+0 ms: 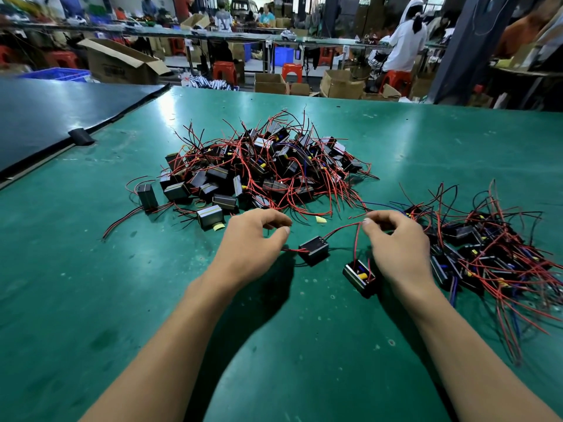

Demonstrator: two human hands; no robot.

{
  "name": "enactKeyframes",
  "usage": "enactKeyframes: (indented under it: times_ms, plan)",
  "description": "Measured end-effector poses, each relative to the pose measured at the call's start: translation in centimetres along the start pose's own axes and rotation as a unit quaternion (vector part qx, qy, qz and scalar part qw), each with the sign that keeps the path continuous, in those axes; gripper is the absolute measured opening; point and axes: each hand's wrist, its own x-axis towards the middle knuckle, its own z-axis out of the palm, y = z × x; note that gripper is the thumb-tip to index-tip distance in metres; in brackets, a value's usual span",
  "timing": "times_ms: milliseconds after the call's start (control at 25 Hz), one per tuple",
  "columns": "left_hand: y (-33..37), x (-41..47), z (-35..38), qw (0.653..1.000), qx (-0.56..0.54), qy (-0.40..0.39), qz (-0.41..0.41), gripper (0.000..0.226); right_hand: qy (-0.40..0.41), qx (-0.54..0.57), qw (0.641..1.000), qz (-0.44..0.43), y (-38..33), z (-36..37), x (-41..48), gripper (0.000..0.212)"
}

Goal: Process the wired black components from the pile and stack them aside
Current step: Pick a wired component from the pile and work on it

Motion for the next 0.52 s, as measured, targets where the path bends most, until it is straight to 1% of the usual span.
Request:
enactKeyframes:
  times_ms: [40,80,120,160,200,240,280,360,440,520]
  plan:
    - [-0.1,0.0,0.1,1.0,0.007,-0.01,0.003,0.015,0.042,-0.007,0.999,-0.01,-0.2,-0.1,-0.1,0.008]
    - [-0.1,0.0,0.3,1.0,0.013,-0.024,0.006,0.015,0.077,-0.001,0.996,-0.048,-0.5,-0.2,-0.3,0.014]
    - [0.0,0.0,0.5,0.999,0.022,-0.04,0.011,0.015,0.097,0.013,0.989,-0.111,-1.0,-0.2,-0.6,0.017]
    - [0.1,-0.1,0.7,0.998,0.03,-0.057,0.02,0.015,0.094,0.02,0.979,-0.18,-1.7,-0.1,-1.1,0.017]
    - [0.3,-0.2,1.0,0.996,0.031,-0.076,0.027,0.016,0.065,0.013,0.969,-0.24,-2.2,0.3,-1.8,0.016]
    - [0.5,-0.2,1.2,0.995,0.022,-0.096,0.029,0.018,0.018,-0.007,0.96,-0.278,-2.4,0.8,-2.5,0.014]
    - [0.6,-0.2,1.5,0.993,0.003,-0.113,0.024,0.021,-0.037,-0.043,0.957,-0.286,-2.5,1.4,-3.1,0.015]
    - [0.5,-0.1,1.5,0.993,-0.036,-0.113,-0.003,0.024,-0.114,-0.145,0.95,-0.253,-2.4,2.3,-4.1,0.02]
    - [0.1,0.2,1.2,0.994,-0.061,-0.083,-0.04,0.025,-0.154,-0.223,0.933,-0.237,-2.0,2.4,-4.2,0.021]
    - [-0.2,0.3,0.9,0.993,-0.079,-0.053,-0.067,0.025,-0.17,-0.241,0.922,-0.252,-1.9,2.2,-4.2,0.018]
